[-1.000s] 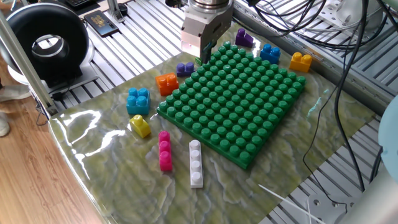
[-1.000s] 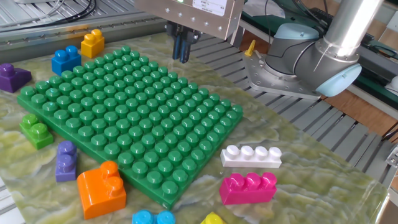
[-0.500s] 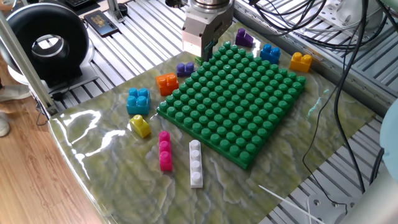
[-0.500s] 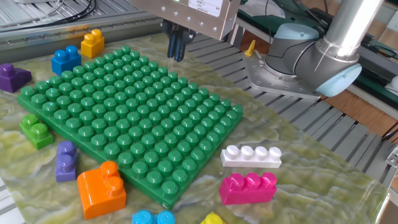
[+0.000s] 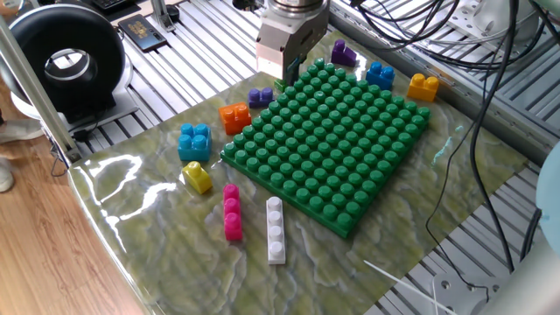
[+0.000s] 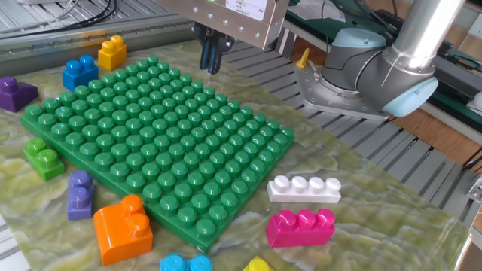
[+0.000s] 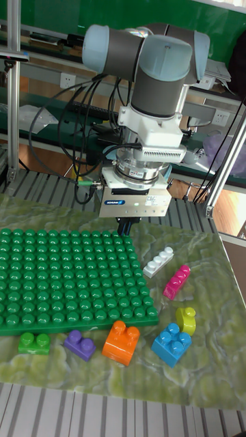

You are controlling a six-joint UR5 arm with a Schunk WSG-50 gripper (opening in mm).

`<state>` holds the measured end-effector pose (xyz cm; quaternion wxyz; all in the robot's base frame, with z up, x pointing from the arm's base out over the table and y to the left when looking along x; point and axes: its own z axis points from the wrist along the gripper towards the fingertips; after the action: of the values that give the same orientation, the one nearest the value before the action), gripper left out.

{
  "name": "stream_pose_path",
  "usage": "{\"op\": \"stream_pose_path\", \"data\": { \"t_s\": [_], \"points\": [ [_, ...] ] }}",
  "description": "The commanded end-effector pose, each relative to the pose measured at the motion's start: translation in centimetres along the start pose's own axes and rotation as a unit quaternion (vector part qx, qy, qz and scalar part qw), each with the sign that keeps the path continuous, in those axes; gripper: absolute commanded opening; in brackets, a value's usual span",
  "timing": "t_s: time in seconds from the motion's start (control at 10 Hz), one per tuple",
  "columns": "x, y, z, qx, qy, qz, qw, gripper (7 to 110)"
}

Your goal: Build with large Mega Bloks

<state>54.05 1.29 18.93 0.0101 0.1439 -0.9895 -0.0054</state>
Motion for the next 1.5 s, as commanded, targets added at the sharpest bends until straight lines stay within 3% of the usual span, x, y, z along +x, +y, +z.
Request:
{"op": "stream_pose_path", "data": {
  "t_s": [0.0, 0.4, 0.9, 1.2, 1.4],
  "points": [
    [-1.7, 0.5, 0.7, -0.007, -0.012, 0.002, 0.9999, 7],
    [-5.5, 2.0, 1.8, -0.004, -0.004, 0.002, 1.0, 7],
    [-9.9, 4.4, 4.7, 0.005, 0.007, -0.022, 0.9997, 7],
    [-11.5, 5.2, 5.4, 0.007, 0.004, -0.027, 0.9996, 7],
    [-11.3, 5.3, 5.5, 0.008, 0.011, -0.03, 0.9994, 7]
  ]
}}
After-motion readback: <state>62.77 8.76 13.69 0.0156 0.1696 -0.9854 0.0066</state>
